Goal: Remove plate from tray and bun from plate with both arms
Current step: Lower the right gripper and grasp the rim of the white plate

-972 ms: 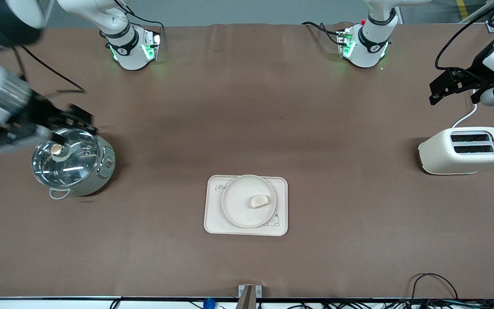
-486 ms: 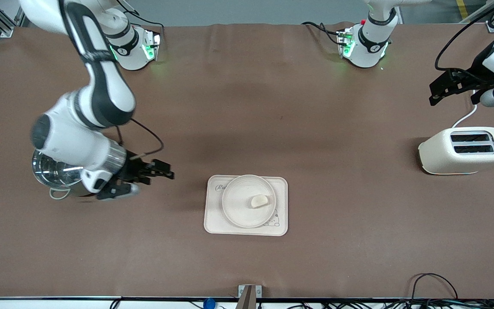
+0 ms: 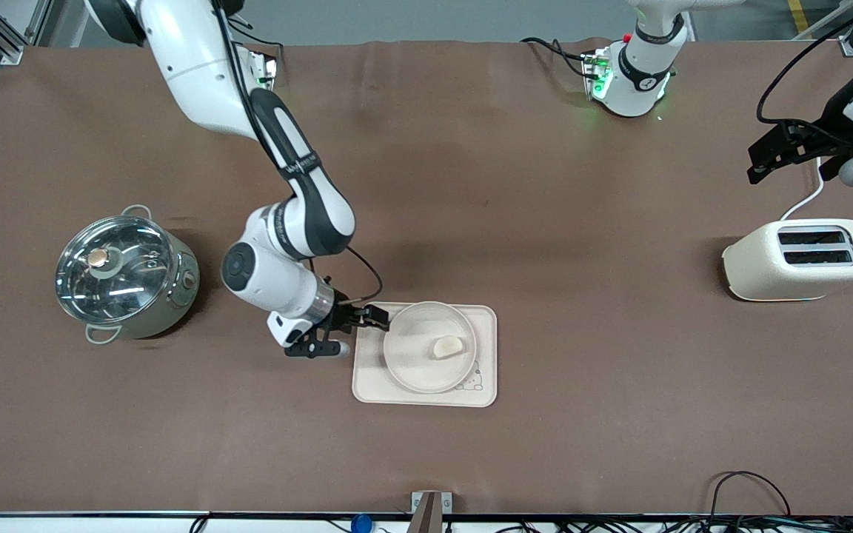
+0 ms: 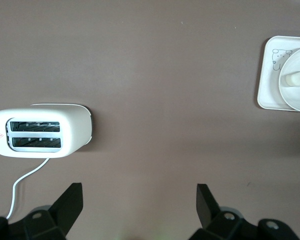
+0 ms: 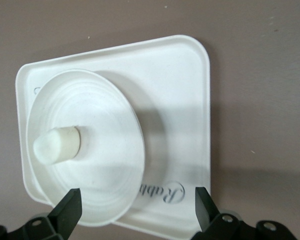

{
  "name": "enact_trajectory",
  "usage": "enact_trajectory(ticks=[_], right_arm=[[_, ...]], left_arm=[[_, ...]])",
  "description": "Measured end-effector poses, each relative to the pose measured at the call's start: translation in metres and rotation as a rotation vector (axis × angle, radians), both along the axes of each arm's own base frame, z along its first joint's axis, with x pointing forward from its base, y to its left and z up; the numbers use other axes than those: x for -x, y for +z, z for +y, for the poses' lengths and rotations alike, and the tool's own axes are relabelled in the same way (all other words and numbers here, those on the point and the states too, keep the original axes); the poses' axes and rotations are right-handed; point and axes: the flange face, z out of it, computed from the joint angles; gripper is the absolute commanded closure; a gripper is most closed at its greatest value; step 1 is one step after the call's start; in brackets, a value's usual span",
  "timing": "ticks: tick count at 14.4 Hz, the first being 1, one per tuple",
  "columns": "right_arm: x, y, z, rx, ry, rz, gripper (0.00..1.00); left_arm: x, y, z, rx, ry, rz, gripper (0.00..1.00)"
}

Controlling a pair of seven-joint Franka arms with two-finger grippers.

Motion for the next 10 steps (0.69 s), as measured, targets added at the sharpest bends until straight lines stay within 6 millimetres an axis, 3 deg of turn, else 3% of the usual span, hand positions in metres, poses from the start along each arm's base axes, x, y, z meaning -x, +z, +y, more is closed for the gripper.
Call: enact_trajectory(ticks=[3, 4, 7, 8, 10], right_arm=[[-0.009, -0.018, 0.007, 0.003, -0.003, 0.001, 0.12], [-0.010, -0.024, 0.009, 0.004, -0.003, 0.004, 0.26], [-0.009, -0.040, 0.023, -0.006, -0.009, 0.021, 0.86], [-0.009, -0.044, 0.026, -0.008, -0.009, 0.025, 0.98], [-0.010, -0.052, 0.027, -0.008, -0.010, 0.028, 1.00]], left_arm=[[0.000, 0.000, 0.000, 0.000, 0.000, -0.002, 0.00], [-0.001, 0.000, 0.000, 0.000, 0.000, -0.002, 0.00], [-0.002, -0.002, 0.000, 0.000, 0.000, 0.002, 0.00], [-0.003, -0.003, 0.000, 0.000, 0.000, 0.004, 0.00], [-0.004, -0.005, 0.000, 0.001, 0.000, 0.008, 0.00]])
